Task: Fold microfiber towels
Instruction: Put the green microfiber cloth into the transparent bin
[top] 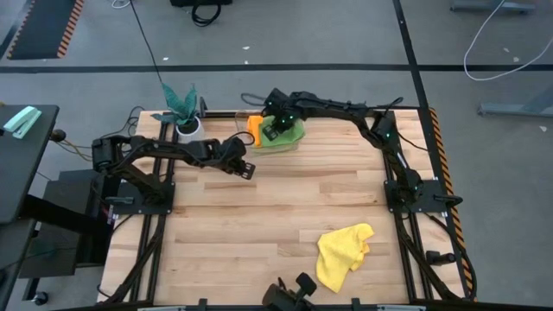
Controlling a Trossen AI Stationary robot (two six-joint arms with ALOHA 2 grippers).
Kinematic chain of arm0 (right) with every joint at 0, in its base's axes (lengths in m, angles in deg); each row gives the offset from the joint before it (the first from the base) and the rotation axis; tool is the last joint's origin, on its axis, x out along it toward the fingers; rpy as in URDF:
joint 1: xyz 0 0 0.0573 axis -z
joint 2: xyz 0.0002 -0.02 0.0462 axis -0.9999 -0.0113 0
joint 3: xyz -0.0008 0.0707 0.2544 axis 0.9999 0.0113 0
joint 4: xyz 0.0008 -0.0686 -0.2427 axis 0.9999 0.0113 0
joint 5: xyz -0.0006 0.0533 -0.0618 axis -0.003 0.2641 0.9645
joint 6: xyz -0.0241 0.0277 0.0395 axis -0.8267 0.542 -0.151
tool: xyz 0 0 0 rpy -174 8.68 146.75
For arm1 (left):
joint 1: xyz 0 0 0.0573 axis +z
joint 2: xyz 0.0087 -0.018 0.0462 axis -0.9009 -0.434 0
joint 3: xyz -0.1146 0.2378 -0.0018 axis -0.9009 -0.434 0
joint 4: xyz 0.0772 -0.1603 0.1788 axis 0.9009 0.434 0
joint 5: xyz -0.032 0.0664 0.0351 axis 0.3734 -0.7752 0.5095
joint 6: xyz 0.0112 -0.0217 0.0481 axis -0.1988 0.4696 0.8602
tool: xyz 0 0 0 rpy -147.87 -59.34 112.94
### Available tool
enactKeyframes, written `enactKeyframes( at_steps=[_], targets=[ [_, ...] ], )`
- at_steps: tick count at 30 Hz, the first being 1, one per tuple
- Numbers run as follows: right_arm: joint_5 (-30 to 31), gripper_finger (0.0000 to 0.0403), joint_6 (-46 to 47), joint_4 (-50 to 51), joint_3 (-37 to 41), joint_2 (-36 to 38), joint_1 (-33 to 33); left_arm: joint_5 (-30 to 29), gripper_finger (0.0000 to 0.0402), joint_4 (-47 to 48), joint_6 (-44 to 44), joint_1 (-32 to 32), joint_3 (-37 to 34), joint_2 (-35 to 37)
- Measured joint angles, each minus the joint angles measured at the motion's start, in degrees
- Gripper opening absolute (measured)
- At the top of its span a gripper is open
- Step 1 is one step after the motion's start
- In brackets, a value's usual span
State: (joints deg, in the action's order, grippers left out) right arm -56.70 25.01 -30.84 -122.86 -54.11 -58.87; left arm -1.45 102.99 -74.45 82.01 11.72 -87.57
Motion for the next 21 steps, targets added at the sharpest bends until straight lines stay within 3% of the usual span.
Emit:
enactKeyframes(
  at_steps=[9, 14, 21],
  targets=[
    [5.3, 0.0002, -7.5, 2.8, 0.0, 0.3, -0.1, -0.1, 0.0018, -0.1, -1.2, -1.0, 0.0, 0.0],
    [5.7, 0.0002, -10.3, 2.4, -1.5, 1.3, -0.4, -0.5, 0.0026, -0.1, -1.3, -1.0, 0.0, 0.0],
    [5.9, 0.0001, -11.0, 9.7, -3.3, 1.7, 0.0, -4.2, 0.0013, -0.1, -3.0, -2.4, 0.0, 0.0]
  ],
)
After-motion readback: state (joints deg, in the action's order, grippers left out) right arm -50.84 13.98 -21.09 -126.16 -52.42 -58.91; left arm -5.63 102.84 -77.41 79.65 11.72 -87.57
